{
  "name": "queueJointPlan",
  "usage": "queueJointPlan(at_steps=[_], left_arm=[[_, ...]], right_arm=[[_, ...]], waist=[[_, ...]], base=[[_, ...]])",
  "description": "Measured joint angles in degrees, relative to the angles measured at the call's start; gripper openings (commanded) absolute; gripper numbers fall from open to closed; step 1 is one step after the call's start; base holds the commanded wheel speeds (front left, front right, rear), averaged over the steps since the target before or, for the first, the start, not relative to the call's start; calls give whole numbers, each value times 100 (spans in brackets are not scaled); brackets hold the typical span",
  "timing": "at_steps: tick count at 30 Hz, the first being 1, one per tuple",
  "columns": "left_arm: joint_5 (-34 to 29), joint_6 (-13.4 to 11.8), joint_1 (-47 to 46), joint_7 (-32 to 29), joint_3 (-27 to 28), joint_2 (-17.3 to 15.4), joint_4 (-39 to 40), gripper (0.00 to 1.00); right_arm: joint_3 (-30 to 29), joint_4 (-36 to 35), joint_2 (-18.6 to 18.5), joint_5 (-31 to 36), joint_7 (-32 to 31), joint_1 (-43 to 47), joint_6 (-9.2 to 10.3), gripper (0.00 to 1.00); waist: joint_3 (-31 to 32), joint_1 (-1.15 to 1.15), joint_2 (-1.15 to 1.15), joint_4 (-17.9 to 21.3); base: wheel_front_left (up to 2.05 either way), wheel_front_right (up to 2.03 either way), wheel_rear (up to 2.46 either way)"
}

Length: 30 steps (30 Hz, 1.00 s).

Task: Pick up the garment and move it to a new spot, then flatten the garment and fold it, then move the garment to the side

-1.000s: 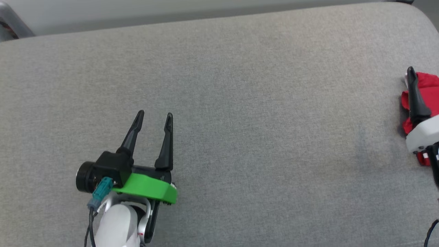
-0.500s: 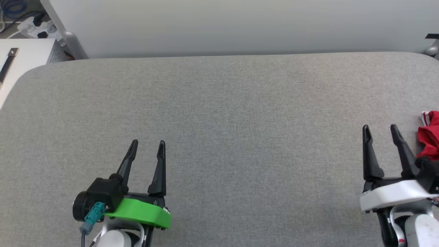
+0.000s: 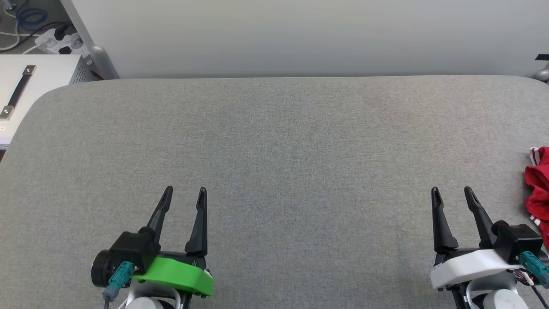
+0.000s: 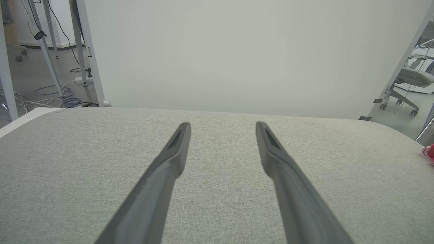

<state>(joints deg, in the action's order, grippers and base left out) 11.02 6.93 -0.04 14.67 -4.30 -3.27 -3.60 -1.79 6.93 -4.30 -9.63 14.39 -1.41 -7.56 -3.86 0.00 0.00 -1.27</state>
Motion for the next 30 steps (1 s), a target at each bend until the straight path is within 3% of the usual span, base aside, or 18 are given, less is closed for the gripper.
queueJointPlan(at_steps=[15, 16, 30], left_arm=[[112, 20, 0, 0, -13, 4, -49, 100], [130, 19, -1, -8, -16, 0, -66, 0], [79, -19, -2, -113, -11, -4, -66, 0]], right_arm=[[22, 65, 32, 49, 8, -1, 1, 100], [21, 64, 31, 47, 0, -1, 0, 0], [18, 35, 27, 86, -109, 0, 0, 0]], waist=[[35, 0, 0, 24], [31, 0, 0, 25], [61, 0, 0, 34]], base=[[0, 0, 0], [0, 0, 0], [0, 0, 0]])
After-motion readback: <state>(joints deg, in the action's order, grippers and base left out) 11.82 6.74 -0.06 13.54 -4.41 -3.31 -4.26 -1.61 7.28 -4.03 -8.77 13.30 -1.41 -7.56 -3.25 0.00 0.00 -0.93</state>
